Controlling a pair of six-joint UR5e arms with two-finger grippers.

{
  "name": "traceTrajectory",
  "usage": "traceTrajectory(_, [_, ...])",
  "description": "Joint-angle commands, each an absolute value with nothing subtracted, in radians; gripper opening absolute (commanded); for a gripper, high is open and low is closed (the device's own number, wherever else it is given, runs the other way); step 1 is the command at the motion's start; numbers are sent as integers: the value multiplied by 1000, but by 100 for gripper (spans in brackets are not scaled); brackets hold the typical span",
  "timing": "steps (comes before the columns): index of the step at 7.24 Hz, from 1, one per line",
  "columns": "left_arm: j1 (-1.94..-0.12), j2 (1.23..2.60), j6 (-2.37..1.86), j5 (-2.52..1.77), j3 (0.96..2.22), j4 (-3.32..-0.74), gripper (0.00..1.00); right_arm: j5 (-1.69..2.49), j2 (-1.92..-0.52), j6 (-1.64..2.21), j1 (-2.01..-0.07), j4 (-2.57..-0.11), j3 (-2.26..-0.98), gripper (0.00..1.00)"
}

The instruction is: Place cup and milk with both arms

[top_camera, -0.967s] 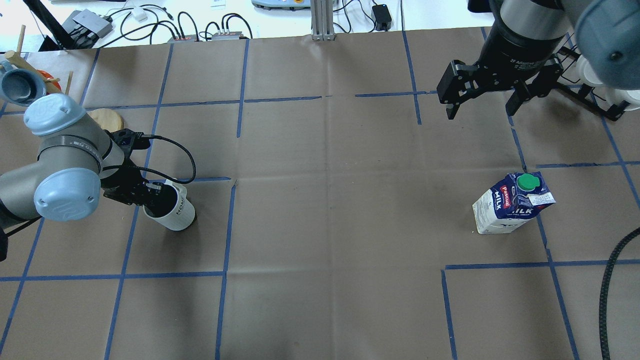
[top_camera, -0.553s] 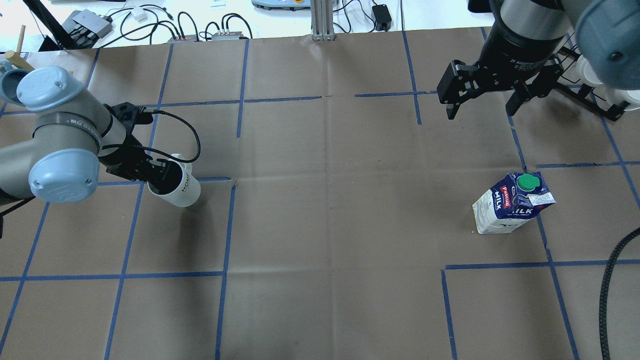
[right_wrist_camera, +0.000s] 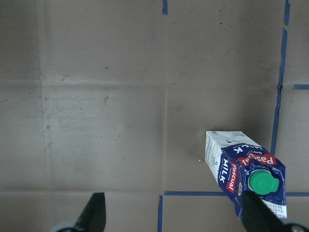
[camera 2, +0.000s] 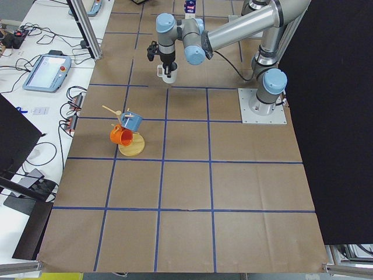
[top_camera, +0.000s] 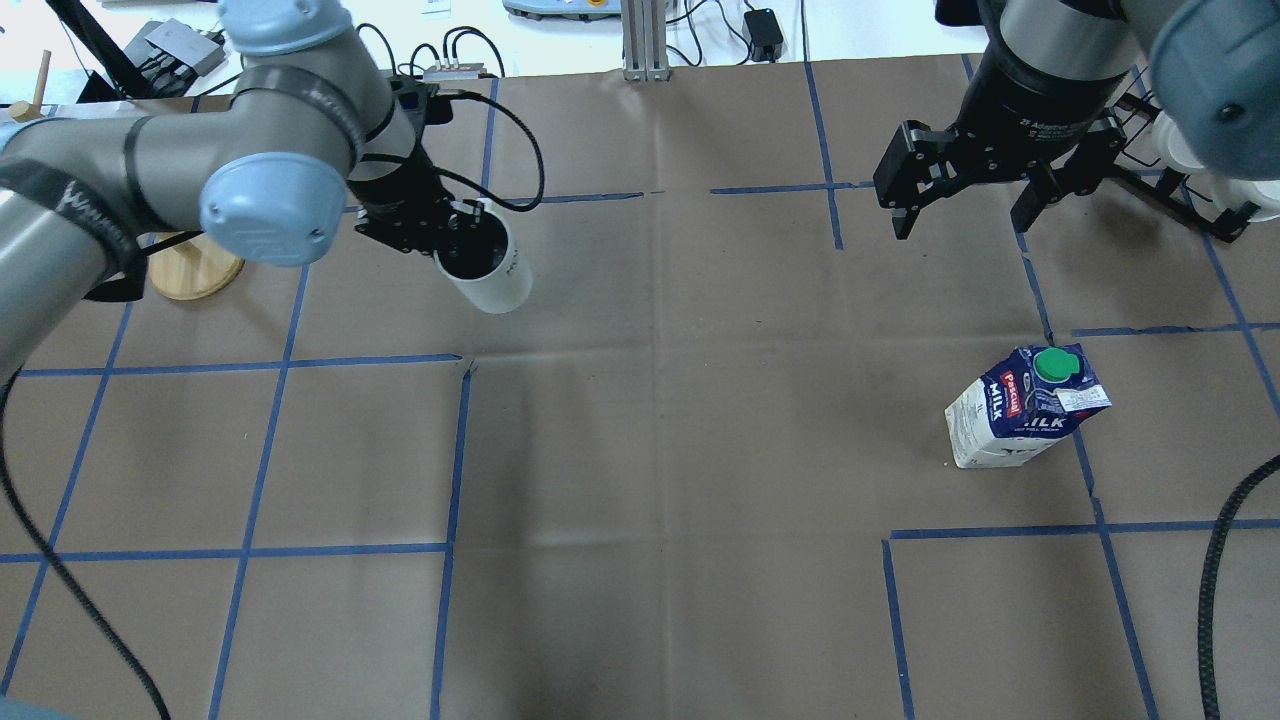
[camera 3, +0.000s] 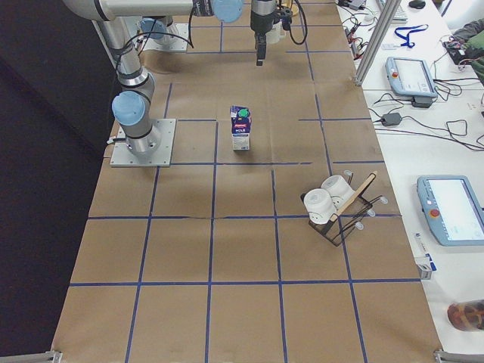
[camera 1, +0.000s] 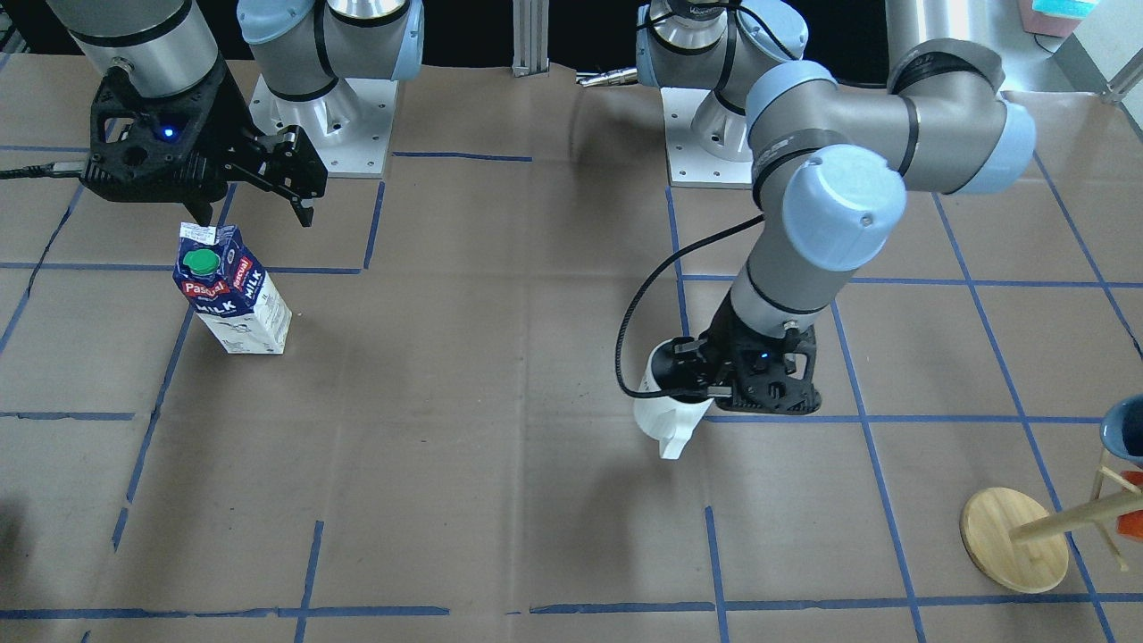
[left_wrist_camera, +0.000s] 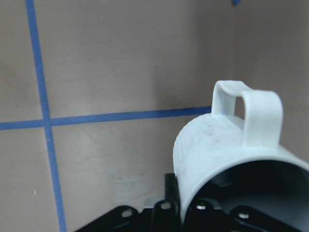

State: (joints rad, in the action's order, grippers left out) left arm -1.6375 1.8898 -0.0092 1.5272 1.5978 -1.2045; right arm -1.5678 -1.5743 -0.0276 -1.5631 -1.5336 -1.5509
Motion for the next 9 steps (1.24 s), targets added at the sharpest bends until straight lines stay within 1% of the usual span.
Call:
traceTrajectory(1, [-1706, 2040, -67, 1519, 1471, -1194, 0, -1568, -1574, -28, -1563, -1532, -1552, 100])
traceTrajectory(2, [-1709, 2118, -72, 1514, 1426, -1146, 0, -1569, -1572, -29, -1562, -1532, -1551, 100])
traceTrajectory(3, [-1724, 2169, -78, 1519, 1357, -1152, 0, -1569, -1572, -29, -1562, -1532, -1551, 100])
traceTrajectory(5, [-1768, 2253, -155, 1531, 1216, -1248, 0, -1571, -1572, -29, -1562, -1534, -1551, 100])
traceTrajectory(6, [-1779, 2270, -155, 1546, 1171, -1319, 0, -1571, -1572, -29, -1562, -1532, -1552, 100])
traceTrajectory(8, [-1781, 2318, -150, 1568, 1163, -1301, 0, -1571, -1572, -29, -1562, -1534, -1552, 100])
traceTrajectory(9, [-1781, 2319, -146, 1569, 1164, -1301, 0, -1571, -1572, -29, -1562, -1534, -1552, 100])
